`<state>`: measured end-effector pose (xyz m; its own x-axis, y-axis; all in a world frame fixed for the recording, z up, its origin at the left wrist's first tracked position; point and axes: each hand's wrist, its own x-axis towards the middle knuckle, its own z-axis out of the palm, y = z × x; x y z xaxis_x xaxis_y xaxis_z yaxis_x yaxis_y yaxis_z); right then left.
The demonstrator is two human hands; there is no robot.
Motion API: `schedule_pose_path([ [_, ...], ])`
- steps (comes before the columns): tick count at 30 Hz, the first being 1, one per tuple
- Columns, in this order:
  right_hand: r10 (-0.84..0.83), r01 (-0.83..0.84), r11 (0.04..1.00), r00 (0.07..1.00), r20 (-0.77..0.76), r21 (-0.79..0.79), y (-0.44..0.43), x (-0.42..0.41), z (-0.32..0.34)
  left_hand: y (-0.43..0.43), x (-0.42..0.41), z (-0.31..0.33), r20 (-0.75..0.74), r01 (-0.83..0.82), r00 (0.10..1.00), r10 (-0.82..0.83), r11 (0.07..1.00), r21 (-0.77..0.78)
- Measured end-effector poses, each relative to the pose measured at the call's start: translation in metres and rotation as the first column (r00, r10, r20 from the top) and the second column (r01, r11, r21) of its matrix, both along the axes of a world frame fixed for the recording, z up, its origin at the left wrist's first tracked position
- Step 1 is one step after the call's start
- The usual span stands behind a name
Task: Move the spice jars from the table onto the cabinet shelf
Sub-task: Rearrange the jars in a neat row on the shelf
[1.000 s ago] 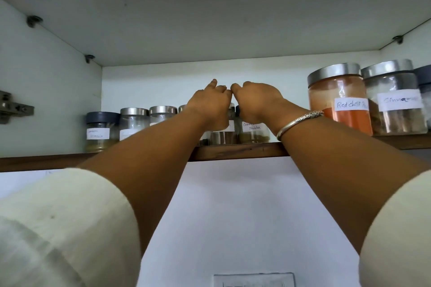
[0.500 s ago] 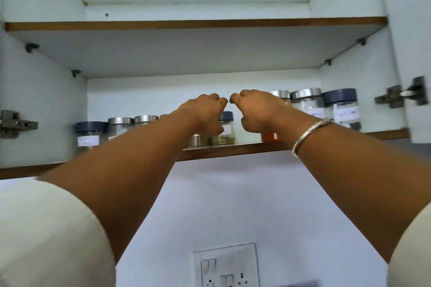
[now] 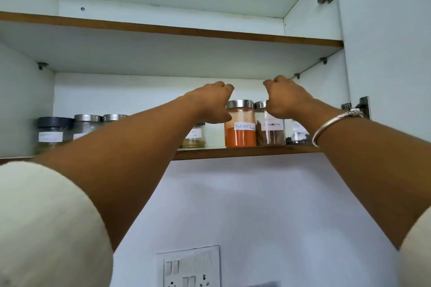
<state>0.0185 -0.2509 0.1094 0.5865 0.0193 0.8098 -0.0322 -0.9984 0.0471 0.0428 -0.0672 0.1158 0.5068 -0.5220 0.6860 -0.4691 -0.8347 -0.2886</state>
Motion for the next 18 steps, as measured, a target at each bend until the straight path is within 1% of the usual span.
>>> schedule_pose_path([
  [1,0.017,-0.016,0.999,0.999,-0.027,0.029,-0.006,0.003,0.003,-0.007,0.002,0.0,-0.015,-0.01,1.0,0.01,1.0,-0.006],
  [3,0.04,-0.038,0.999,0.998,-0.054,0.033,-0.014,0.012,0.002,-0.021,0.007,-0.003,-0.046,-0.023,0.999,0.022,1.0,-0.011],
  [6,0.065,-0.065,0.998,0.998,0.018,-0.015,-0.022,0.03,-0.007,-0.039,0.014,-0.009,-0.055,-0.028,0.998,0.027,1.0,-0.008],
  [8,0.097,-0.097,0.995,0.995,0.035,-0.007,-0.025,0.04,-0.012,-0.05,0.02,-0.01,-0.006,-0.057,0.998,0.057,0.998,0.009],
  [10,0.148,-0.15,0.988,0.988,0.053,0.033,-0.028,0.048,-0.009,-0.058,0.027,-0.006,0.046,-0.069,0.996,0.07,0.997,-0.032],
  [12,0.197,-0.203,0.976,0.978,0.074,0.074,-0.029,0.054,-0.002,-0.062,0.033,0.002,0.062,-0.07,0.995,0.076,0.993,-0.094],
  [18,0.215,-0.218,0.976,0.973,0.08,0.031,-0.027,0.07,0.001,-0.064,0.055,0.008,0.002,-0.126,0.992,0.128,0.977,-0.174],
])
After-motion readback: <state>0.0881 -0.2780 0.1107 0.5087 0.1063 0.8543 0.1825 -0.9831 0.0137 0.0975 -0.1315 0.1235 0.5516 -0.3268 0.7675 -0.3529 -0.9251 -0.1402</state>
